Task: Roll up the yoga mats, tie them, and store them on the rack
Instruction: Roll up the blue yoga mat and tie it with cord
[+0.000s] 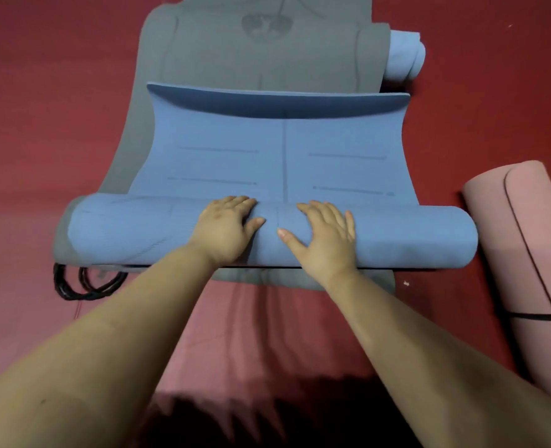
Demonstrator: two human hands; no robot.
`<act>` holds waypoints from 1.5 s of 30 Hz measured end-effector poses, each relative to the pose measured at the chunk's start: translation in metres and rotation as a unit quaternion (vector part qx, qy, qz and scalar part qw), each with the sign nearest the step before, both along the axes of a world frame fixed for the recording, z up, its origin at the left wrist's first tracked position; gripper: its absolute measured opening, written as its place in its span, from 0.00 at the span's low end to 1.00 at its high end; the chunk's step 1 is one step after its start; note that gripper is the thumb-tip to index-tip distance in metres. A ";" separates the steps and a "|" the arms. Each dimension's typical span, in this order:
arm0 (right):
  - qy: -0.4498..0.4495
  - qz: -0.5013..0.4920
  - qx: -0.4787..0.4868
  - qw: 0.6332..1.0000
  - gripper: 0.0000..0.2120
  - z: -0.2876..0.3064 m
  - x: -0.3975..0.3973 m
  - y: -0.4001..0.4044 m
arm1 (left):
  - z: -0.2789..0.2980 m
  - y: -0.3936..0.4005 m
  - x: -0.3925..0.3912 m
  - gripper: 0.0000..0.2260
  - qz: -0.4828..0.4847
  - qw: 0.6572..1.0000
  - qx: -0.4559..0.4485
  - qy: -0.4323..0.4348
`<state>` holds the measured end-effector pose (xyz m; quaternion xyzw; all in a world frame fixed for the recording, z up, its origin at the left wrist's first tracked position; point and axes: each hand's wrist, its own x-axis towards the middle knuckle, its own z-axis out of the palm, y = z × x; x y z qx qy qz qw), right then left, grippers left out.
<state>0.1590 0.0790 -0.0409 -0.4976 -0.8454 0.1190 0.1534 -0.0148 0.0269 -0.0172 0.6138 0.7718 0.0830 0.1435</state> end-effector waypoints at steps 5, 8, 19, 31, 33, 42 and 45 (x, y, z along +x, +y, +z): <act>-0.055 0.034 -0.148 0.987 0.28 0.026 -0.018 0.066 | 0.004 0.011 0.001 0.24 0.018 0.997 0.067 0.035; -0.070 0.033 -0.156 0.985 0.28 0.026 -0.030 0.072 | -0.003 -0.002 0.003 0.28 0.020 0.992 0.123 0.030; -0.067 0.090 -0.168 0.979 0.32 0.025 -0.039 0.105 | 0.004 0.039 -0.006 0.26 0.041 0.995 0.085 0.032; -0.030 0.079 -0.086 0.993 0.29 -0.006 -0.051 0.121 | -0.011 0.100 -0.040 0.25 0.030 0.999 -0.025 0.021; -0.052 0.084 -0.138 0.985 0.29 0.003 -0.063 0.145 | -0.021 0.081 -0.031 0.25 0.034 0.998 0.049 0.021; -0.013 0.077 -0.018 0.997 0.28 -0.018 -0.063 0.132 | -0.028 0.112 -0.056 0.28 0.038 0.999 -0.005 0.012; -0.052 0.093 -0.071 0.992 0.30 -0.007 -0.069 0.155 | -0.027 0.127 -0.068 0.30 0.026 0.999 -0.029 0.011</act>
